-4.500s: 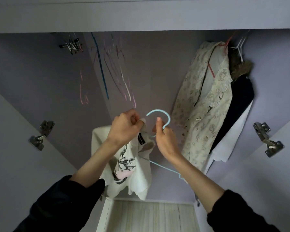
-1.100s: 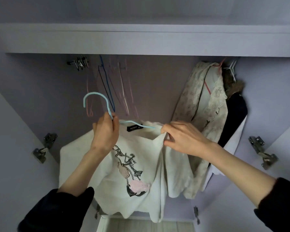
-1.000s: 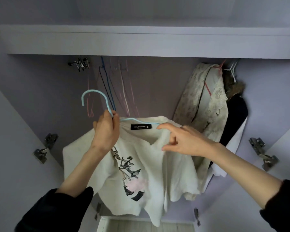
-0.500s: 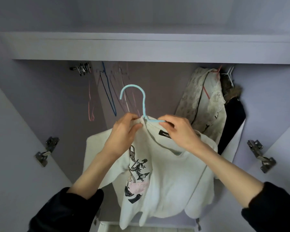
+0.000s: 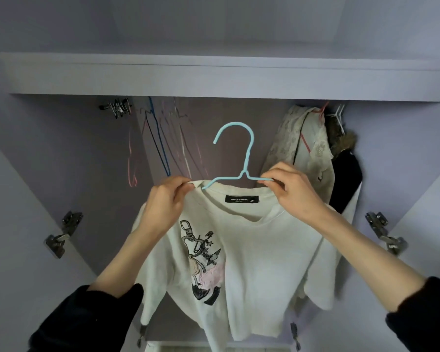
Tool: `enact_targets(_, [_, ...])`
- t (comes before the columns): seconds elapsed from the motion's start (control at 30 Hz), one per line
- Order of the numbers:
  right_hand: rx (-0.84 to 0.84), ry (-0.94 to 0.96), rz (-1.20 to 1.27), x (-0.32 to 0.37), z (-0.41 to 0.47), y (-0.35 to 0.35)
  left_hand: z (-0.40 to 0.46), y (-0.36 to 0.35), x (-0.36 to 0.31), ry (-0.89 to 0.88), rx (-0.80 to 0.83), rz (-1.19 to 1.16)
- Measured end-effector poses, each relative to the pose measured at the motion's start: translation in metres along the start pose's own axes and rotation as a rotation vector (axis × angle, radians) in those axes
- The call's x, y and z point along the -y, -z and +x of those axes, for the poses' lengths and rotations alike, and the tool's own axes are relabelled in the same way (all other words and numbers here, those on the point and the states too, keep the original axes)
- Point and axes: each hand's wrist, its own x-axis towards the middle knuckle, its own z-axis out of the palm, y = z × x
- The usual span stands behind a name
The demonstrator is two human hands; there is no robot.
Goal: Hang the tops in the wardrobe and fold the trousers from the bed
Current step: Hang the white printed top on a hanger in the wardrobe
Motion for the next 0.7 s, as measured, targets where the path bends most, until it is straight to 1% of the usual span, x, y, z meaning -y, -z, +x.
enact_targets(0.1, [0.062,-0.045,0.076,0.005,0.0,-0.003,-0.001,-0.003,0.0,-0.015,0.002,-0.009])
enact_targets(0.17, [0.103,-0.122,0.133,0.002,-0.002,-0.003,-0.004,-0.002,0.002,-0.019,0.048,-0.002])
enact_targets(0.27, [0.099,-0.225,0.264,0.001,-0.003,-0.002,-0.008,-0.003,0.003,-0.094,0.099,0.099])
enact_targets(0.33, [0.125,-0.268,0.335,0.002,-0.002,-0.001,-0.01,-0.007,0.0,-0.169,0.084,0.163])
enact_targets(0.4, [0.2,-0.315,0.404,0.001,-0.002,0.002,-0.009,-0.013,-0.001,-0.209,0.045,0.151])
enact_targets(0.43, [0.239,-0.335,0.421,-0.001,-0.003,0.004,-0.008,-0.015,-0.001,-0.192,0.039,0.131])
enact_targets(0.5, [0.294,-0.369,0.412,-0.006,-0.007,0.007,-0.005,-0.021,0.001,-0.136,0.081,0.125])
enact_targets(0.6, [0.323,-0.444,0.45,-0.014,-0.016,0.013,-0.006,-0.03,0.003,-0.099,0.153,0.073])
enact_targets(0.7, [0.4,-0.475,0.491,-0.017,-0.019,0.021,-0.007,-0.04,-0.005,-0.078,0.156,0.003])
